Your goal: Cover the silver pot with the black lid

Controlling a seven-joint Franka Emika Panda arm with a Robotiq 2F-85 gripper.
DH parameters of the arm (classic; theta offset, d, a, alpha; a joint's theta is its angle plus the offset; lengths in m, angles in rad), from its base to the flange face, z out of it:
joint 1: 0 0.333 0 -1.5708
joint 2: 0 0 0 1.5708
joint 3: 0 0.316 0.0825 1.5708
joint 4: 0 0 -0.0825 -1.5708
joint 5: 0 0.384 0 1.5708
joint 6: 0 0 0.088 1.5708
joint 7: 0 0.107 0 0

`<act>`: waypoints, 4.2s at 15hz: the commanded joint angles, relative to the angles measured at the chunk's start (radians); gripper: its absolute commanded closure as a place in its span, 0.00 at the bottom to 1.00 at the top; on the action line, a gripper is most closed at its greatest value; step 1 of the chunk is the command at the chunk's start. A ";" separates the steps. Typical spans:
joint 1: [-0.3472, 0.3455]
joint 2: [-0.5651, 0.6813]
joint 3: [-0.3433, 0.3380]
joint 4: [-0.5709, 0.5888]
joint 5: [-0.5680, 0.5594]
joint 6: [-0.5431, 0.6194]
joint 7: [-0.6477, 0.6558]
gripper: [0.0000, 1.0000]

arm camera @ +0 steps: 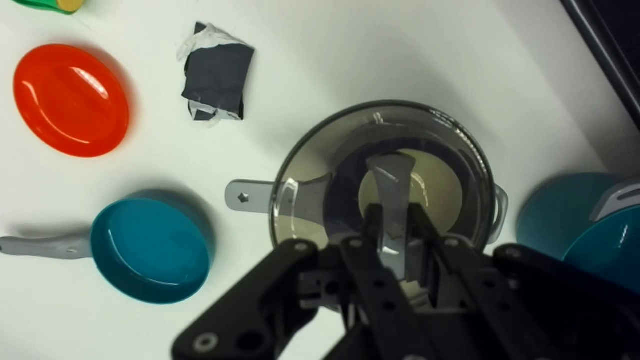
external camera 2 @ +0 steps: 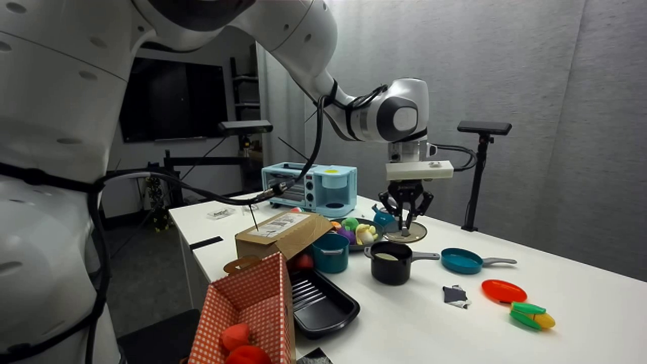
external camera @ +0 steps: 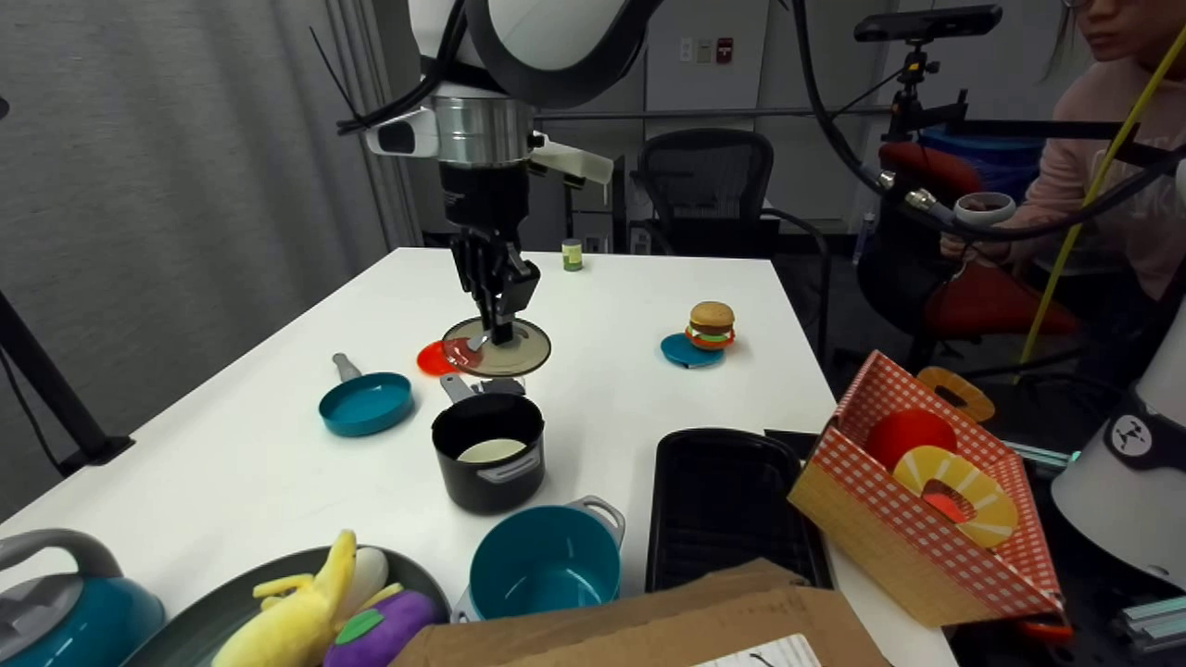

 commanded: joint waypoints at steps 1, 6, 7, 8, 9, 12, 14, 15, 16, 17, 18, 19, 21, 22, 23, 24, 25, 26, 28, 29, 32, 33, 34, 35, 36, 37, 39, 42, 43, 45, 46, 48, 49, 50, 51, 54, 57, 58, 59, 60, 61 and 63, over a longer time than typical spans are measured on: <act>-0.002 0.022 0.001 0.054 -0.022 -0.065 -0.008 0.96; -0.004 0.033 0.005 0.078 -0.026 -0.114 -0.053 0.96; -0.005 0.035 0.005 0.083 -0.026 -0.122 -0.063 0.96; -0.005 0.037 0.005 0.088 -0.026 -0.134 -0.076 0.96; -0.005 0.040 0.005 0.093 -0.027 -0.143 -0.085 0.96; -0.004 0.048 0.005 0.110 -0.031 -0.177 -0.119 0.96; -0.003 0.051 0.004 0.119 -0.037 -0.196 -0.142 0.96; -0.002 0.052 0.003 0.123 -0.040 -0.203 -0.150 0.96; -0.001 0.054 0.003 0.128 -0.043 -0.211 -0.158 0.96; -0.001 0.056 0.003 0.132 -0.045 -0.214 -0.165 0.96; -0.001 0.057 0.002 0.135 -0.044 -0.221 -0.168 0.96; -0.001 0.059 0.002 0.138 -0.041 -0.227 -0.169 0.96; 0.039 -0.021 0.027 -0.091 -0.028 -0.095 -0.096 0.96; 0.040 -0.034 0.033 -0.116 -0.020 -0.088 -0.093 0.96; 0.043 -0.052 0.046 -0.173 -0.010 -0.068 -0.084 0.96; 0.048 -0.069 0.060 -0.224 0.001 -0.051 -0.075 0.96; 0.053 -0.087 0.070 -0.272 0.007 -0.028 -0.066 0.96; 0.057 -0.104 0.078 -0.315 0.013 -0.008 -0.054 0.96; 0.057 -0.146 0.078 -0.374 0.015 0.025 -0.037 0.96; 0.057 -0.170 0.076 -0.402 0.022 0.032 -0.036 0.96; 0.064 -0.239 0.079 -0.474 0.048 0.044 -0.036 0.96; 0.066 -0.260 0.079 -0.493 0.055 0.045 -0.038 0.96; 0.067 -0.281 0.076 -0.505 0.060 0.042 -0.040 0.96; 0.069 -0.295 0.072 -0.508 0.066 0.034 -0.039 0.96; 0.068 -0.306 0.067 -0.504 0.069 0.027 -0.038 0.96; 0.069 -0.313 0.063 -0.499 0.070 0.025 -0.036 0.96; 0.071 -0.316 0.053 -0.474 0.067 0.022 -0.025 0.96; 0.076 -0.298 0.046 -0.426 0.057 0.028 0.002 0.96; 0.078 -0.282 0.046 -0.405 0.053 0.031 0.016 0.96; 0.080 -0.251 0.046 -0.362 0.045 0.035 0.048 0.96; 0.080 -0.229 0.046 -0.336 0.040 0.037 0.066 0.96; 0.084 -0.192 0.050 -0.298 0.029 0.048 0.108 0.96; 0.087 -0.169 0.052 -0.274 0.023 0.053 0.127 0.96; 0.095 -0.150 0.058 -0.271 0.017 0.074 0.158 0.96; 0.098 -0.124 0.059 -0.247 0.012 0.082 0.177 0.96; 0.106 -0.056 0.064 -0.174 -0.002 0.089 0.221 0.96; 0.109 -0.015 0.069 -0.127 -0.009 0.089 0.252 0.96; 0.108 -0.008 0.070 -0.117 -0.009 0.089 0.257 0.96; 0.107 -0.002 0.071 -0.107 -0.009 0.087 0.263 0.96; 0.105 0.005 0.070 -0.099 -0.009 0.088 0.266 0.96; 0.103 0.010 0.070 -0.090 -0.008 0.088 0.270 0.96; 0.092 0.025 0.066 -0.055 -0.004 0.076 0.267 0.96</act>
